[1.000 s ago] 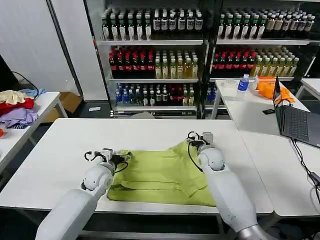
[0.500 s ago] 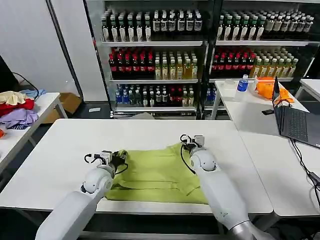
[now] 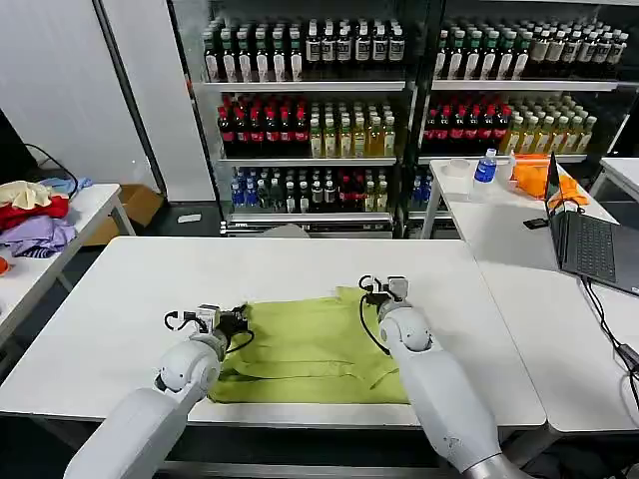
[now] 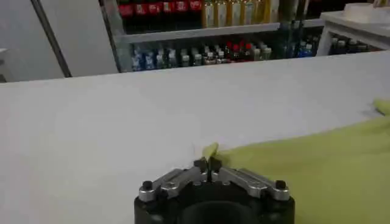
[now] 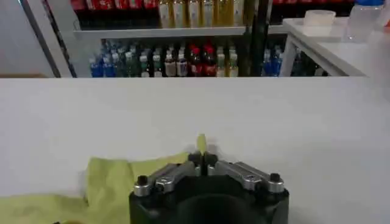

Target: Fold and organize the clothes.

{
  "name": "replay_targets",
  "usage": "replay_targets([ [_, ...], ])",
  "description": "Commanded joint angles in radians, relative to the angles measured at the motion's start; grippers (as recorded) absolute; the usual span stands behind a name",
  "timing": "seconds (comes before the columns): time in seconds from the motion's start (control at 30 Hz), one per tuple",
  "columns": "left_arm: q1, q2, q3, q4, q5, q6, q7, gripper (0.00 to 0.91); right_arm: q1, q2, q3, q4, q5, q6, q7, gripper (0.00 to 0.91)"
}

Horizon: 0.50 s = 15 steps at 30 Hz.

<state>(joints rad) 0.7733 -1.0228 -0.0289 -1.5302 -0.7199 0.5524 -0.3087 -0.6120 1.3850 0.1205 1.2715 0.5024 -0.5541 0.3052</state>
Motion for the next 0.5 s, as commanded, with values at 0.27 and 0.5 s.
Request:
replay_targets([
  [0.27,0.035,0.061,-0.044,-0.169,-0.042,-0.005,-0.001,0.020,-0.157,-0.137,0.054,0.421,0.040,-0.002,0.013,0.000],
  [0.5,0.115,0.112,-0.073,-0.277,-0.055,-0.003,0.000,0.020,-0.294,-0.192,0.098,0.594,0.051,-0.011,0.016,0.000],
])
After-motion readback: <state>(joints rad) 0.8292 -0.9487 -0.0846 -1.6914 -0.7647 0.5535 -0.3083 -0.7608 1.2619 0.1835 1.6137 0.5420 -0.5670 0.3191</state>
